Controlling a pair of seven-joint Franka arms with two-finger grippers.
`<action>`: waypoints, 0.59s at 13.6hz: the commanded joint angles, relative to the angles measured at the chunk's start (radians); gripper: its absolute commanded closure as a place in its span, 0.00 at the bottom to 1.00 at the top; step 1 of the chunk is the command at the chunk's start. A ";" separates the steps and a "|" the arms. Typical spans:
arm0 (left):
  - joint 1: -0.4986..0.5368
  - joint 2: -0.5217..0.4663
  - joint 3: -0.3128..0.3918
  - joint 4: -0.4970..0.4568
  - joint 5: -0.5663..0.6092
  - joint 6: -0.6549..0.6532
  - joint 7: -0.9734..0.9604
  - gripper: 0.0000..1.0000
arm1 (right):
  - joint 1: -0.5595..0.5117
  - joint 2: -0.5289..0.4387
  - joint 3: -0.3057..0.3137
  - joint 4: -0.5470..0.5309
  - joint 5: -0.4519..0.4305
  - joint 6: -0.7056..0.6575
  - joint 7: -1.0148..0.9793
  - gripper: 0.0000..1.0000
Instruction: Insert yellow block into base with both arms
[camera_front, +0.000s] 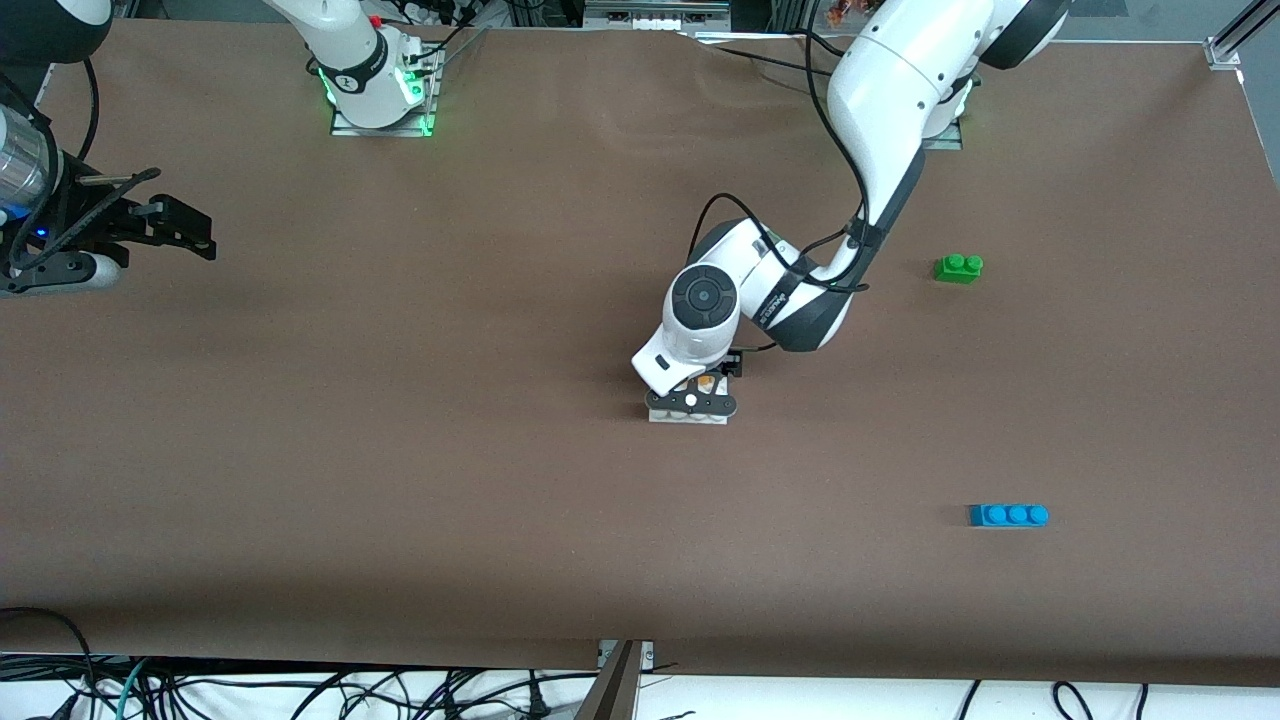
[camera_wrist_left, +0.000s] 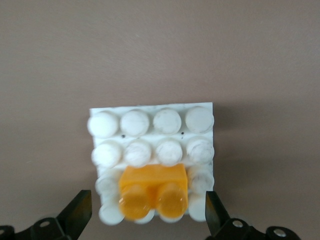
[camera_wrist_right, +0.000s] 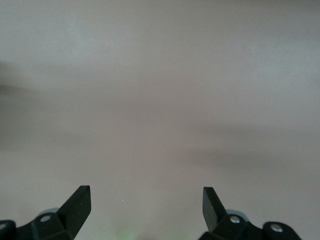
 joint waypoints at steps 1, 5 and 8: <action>0.048 -0.144 0.003 -0.014 0.023 -0.107 -0.010 0.00 | -0.008 0.002 0.005 0.010 -0.003 -0.016 -0.009 0.01; 0.114 -0.301 0.022 -0.012 0.026 -0.232 0.013 0.00 | -0.008 0.002 0.005 0.010 -0.002 -0.016 -0.009 0.01; 0.193 -0.401 0.026 -0.012 0.025 -0.337 0.071 0.00 | -0.008 0.002 0.005 0.010 0.001 -0.016 -0.009 0.01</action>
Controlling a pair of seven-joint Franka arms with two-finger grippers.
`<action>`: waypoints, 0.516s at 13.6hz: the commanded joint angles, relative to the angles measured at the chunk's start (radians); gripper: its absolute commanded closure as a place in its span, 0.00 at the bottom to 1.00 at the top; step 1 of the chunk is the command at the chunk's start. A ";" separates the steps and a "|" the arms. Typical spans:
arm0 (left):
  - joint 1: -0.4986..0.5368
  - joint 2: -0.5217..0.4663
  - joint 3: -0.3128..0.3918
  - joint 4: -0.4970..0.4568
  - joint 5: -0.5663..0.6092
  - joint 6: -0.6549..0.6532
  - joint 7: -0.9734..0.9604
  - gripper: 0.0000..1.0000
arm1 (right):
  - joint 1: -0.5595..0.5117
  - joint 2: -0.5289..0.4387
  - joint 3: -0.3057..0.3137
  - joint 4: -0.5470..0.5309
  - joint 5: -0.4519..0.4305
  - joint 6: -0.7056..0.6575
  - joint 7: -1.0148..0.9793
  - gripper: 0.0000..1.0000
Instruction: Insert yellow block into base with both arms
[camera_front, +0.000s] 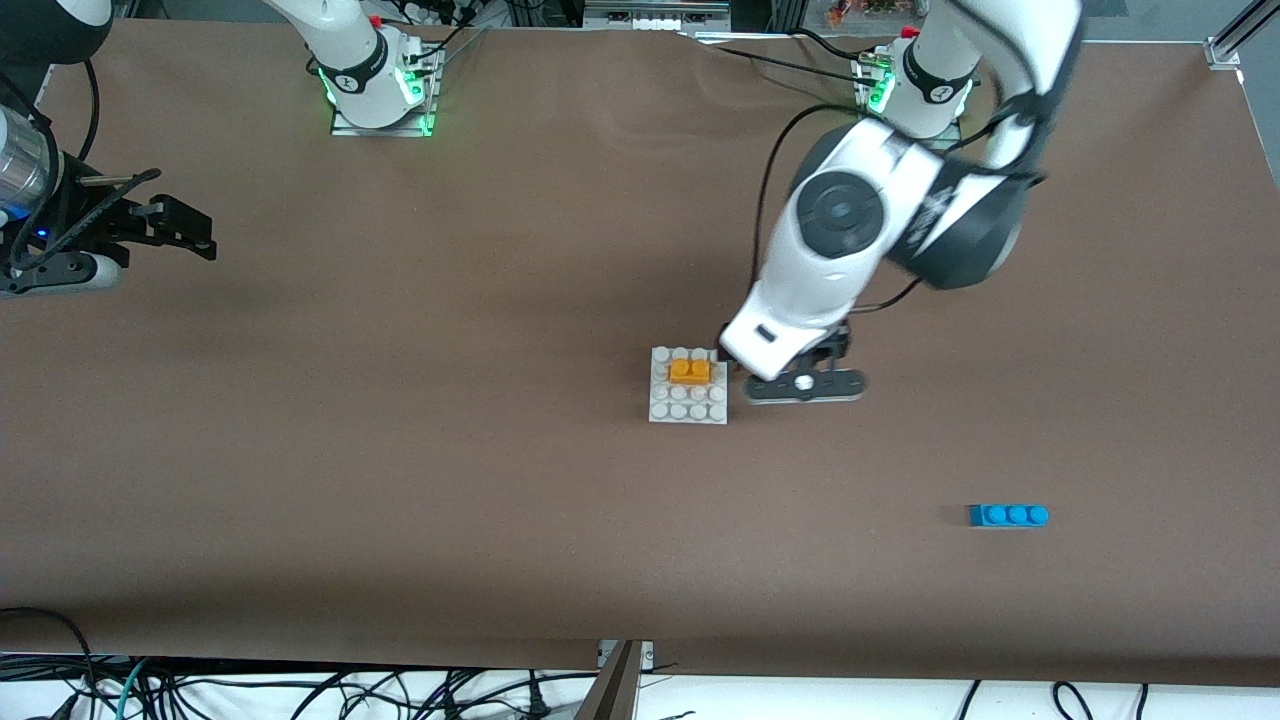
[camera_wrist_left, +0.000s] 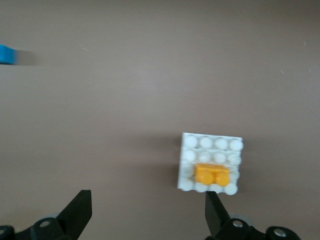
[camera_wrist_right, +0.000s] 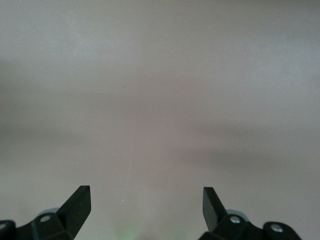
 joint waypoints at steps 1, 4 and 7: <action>0.091 -0.094 -0.005 -0.032 0.021 -0.107 0.092 0.00 | -0.008 0.001 0.005 0.011 0.001 -0.015 -0.007 0.01; 0.212 -0.183 -0.008 -0.068 0.003 -0.166 0.302 0.00 | -0.008 0.001 0.007 0.011 0.001 -0.015 -0.007 0.01; 0.317 -0.314 -0.011 -0.201 -0.049 -0.167 0.449 0.00 | -0.008 0.001 0.007 0.011 0.003 -0.014 -0.006 0.01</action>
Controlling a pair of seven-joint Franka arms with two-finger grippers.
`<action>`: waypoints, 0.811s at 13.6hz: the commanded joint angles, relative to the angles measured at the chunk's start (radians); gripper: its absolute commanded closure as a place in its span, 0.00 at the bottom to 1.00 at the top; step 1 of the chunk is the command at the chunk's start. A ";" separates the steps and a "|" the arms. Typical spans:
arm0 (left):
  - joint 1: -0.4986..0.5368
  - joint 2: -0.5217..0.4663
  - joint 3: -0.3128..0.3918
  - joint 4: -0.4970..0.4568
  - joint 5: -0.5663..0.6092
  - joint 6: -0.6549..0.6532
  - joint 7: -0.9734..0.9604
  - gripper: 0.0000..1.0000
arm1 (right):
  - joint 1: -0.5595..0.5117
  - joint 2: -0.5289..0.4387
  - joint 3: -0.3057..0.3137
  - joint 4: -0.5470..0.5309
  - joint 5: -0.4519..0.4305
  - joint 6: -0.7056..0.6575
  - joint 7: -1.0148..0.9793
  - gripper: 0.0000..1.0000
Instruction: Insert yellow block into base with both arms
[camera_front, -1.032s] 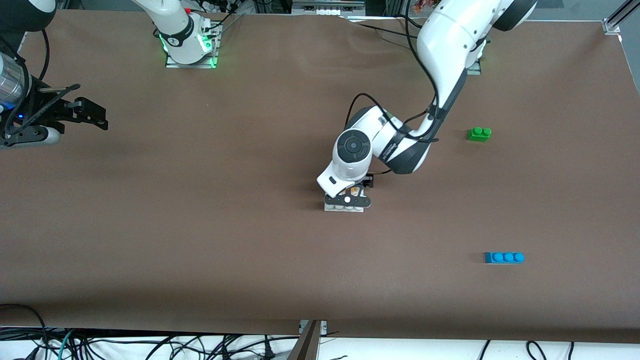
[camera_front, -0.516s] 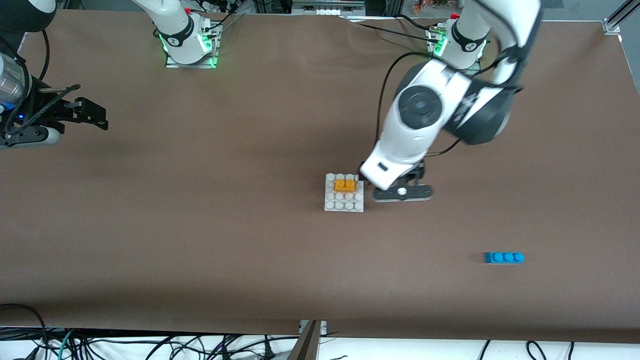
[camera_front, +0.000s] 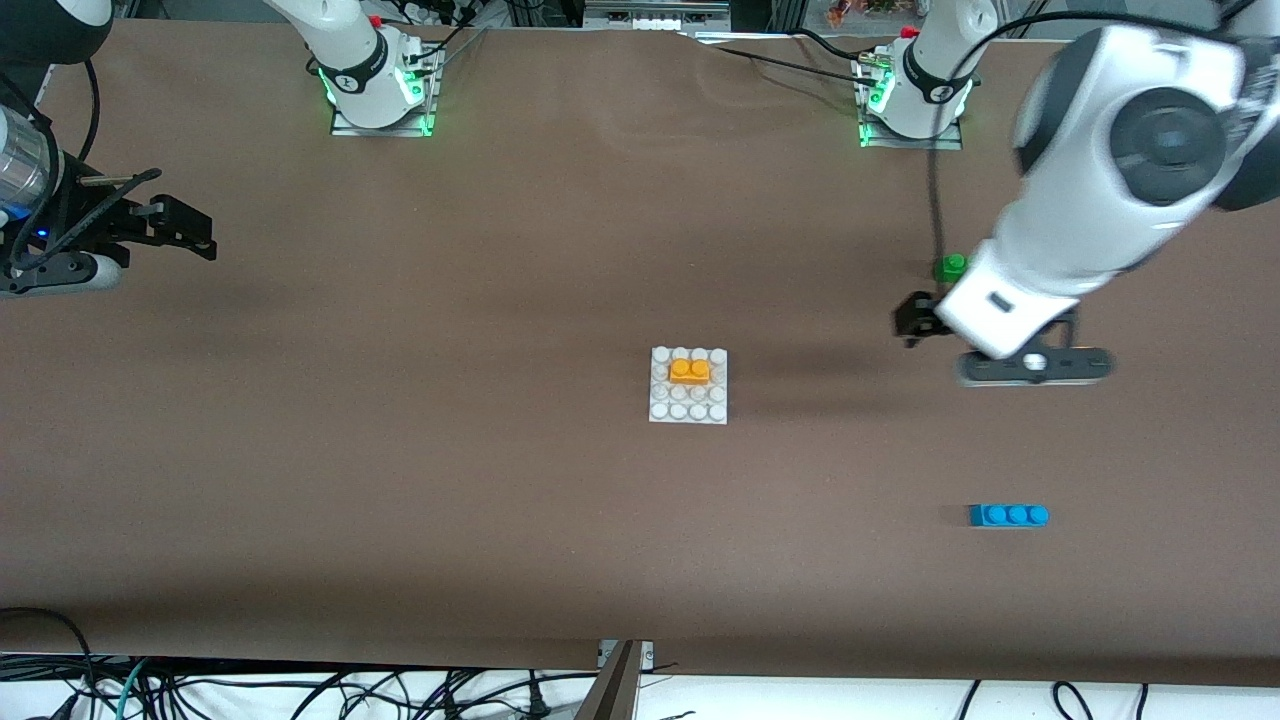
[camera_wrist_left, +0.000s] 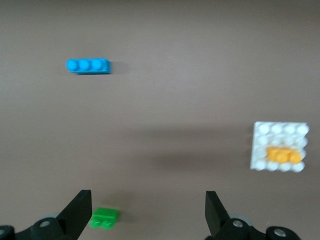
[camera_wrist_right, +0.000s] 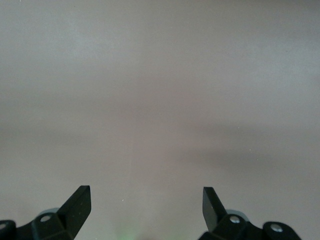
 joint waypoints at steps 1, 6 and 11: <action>0.079 -0.181 -0.014 -0.211 -0.023 0.011 0.106 0.00 | -0.008 0.001 0.007 0.012 0.004 -0.011 -0.004 0.01; 0.110 -0.365 0.052 -0.450 -0.083 0.193 0.177 0.00 | -0.007 0.001 0.007 0.012 0.012 -0.006 -0.003 0.01; 0.062 -0.370 0.104 -0.413 -0.101 0.078 0.214 0.00 | -0.007 0.001 0.007 0.012 0.017 -0.003 -0.003 0.01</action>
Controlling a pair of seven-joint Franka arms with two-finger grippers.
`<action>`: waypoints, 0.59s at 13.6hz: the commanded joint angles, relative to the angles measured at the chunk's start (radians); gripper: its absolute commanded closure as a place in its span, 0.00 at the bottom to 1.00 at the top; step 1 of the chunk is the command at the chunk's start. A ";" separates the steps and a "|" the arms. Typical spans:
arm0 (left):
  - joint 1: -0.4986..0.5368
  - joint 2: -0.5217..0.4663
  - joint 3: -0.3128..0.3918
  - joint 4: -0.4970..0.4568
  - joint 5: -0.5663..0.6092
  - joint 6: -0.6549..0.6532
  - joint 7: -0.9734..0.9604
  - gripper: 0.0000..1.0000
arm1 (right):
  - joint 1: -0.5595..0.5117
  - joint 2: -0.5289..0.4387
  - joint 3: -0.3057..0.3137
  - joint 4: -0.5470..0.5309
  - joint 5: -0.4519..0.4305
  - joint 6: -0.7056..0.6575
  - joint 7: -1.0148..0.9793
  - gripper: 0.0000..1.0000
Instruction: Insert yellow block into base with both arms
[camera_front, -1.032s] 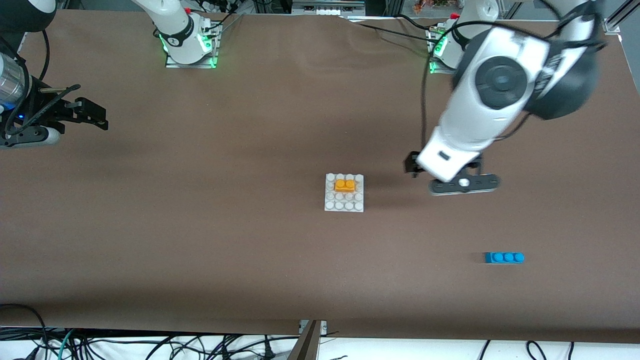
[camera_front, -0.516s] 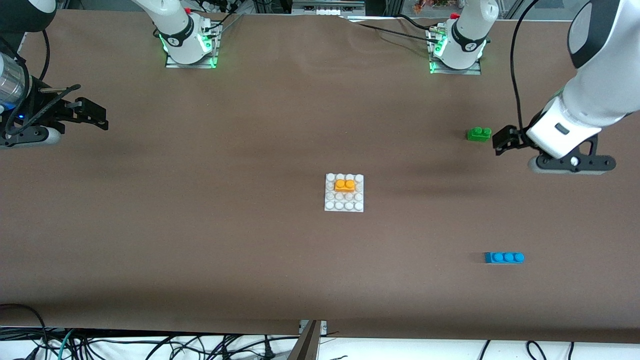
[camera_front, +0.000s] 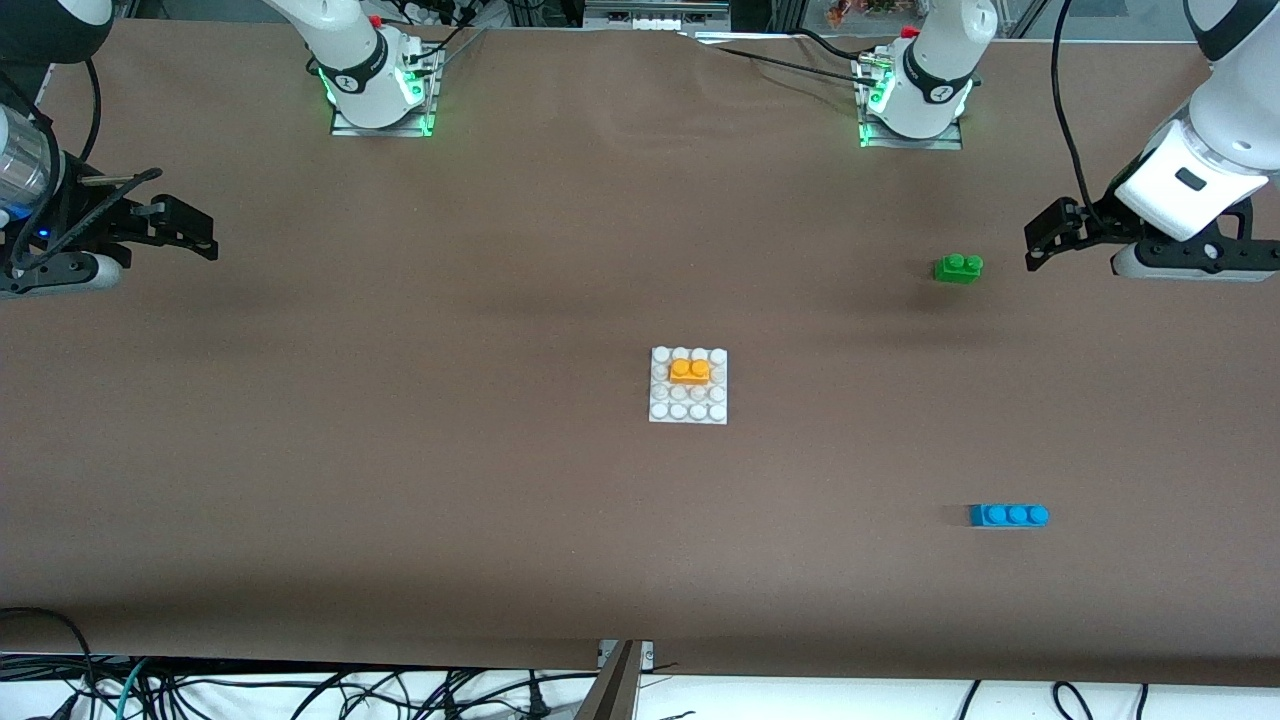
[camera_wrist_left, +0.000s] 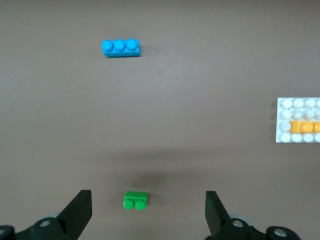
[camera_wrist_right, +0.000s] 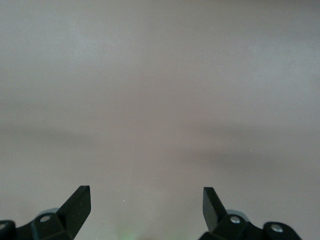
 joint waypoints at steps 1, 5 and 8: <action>-0.025 -0.009 0.020 0.014 -0.015 -0.068 0.023 0.00 | -0.007 0.001 0.006 0.010 0.012 -0.004 -0.003 0.01; -0.025 -0.002 0.020 0.019 -0.022 -0.077 0.011 0.00 | -0.008 0.001 0.004 0.010 0.012 -0.006 -0.003 0.01; -0.023 0.007 0.021 0.019 -0.022 -0.077 0.011 0.00 | -0.008 0.001 0.004 0.010 0.012 -0.006 -0.003 0.01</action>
